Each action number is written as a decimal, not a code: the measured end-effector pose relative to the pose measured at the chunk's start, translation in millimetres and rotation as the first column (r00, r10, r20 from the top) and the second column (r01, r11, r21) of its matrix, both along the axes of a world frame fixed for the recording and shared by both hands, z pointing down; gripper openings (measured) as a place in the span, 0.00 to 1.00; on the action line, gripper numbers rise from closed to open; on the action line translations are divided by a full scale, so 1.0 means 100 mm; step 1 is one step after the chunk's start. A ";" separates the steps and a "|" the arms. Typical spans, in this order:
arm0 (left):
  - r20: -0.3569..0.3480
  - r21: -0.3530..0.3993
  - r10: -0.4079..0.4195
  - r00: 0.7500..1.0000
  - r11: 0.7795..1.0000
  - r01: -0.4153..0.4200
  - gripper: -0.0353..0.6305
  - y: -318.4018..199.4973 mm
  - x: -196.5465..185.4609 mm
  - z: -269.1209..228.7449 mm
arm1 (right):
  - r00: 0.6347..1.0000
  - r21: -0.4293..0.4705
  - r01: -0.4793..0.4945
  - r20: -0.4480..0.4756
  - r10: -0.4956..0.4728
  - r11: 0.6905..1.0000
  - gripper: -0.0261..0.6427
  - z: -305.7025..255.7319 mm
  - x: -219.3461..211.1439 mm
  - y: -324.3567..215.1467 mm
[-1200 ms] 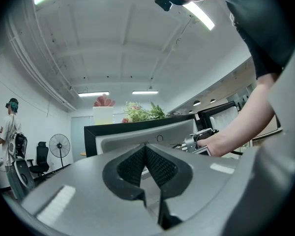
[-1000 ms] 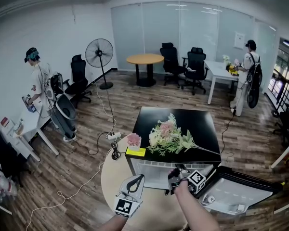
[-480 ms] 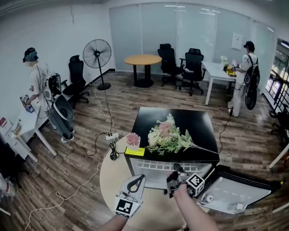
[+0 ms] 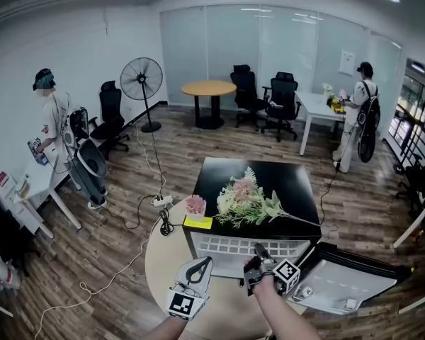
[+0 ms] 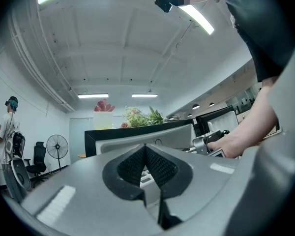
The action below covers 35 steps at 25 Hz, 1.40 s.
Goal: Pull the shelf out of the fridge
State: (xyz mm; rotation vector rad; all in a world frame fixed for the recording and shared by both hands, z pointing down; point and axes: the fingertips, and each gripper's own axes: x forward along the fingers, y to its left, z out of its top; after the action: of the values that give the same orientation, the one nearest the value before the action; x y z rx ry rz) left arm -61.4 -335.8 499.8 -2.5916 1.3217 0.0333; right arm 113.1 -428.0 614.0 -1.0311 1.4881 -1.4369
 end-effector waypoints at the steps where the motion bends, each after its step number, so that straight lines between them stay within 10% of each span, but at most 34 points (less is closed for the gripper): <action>1: -0.005 -0.003 0.001 1.000 1.000 -0.001 0.05 0.00 0.00 -0.01 | 1.000 0.012 0.003 0.002 -0.003 1.000 0.09 -0.01 -0.01 0.01; 35: -0.013 0.024 0.025 1.000 0.999 -0.024 0.05 0.09 -0.05 -0.09 | 0.997 -0.021 0.048 -0.062 -0.049 0.999 0.09 0.06 -0.10 0.73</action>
State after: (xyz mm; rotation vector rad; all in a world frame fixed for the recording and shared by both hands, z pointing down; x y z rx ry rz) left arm -66.4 -327.0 491.2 -2.5923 1.2861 0.0700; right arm 103.2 -354.6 619.8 -1.0670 1.5564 -1.4680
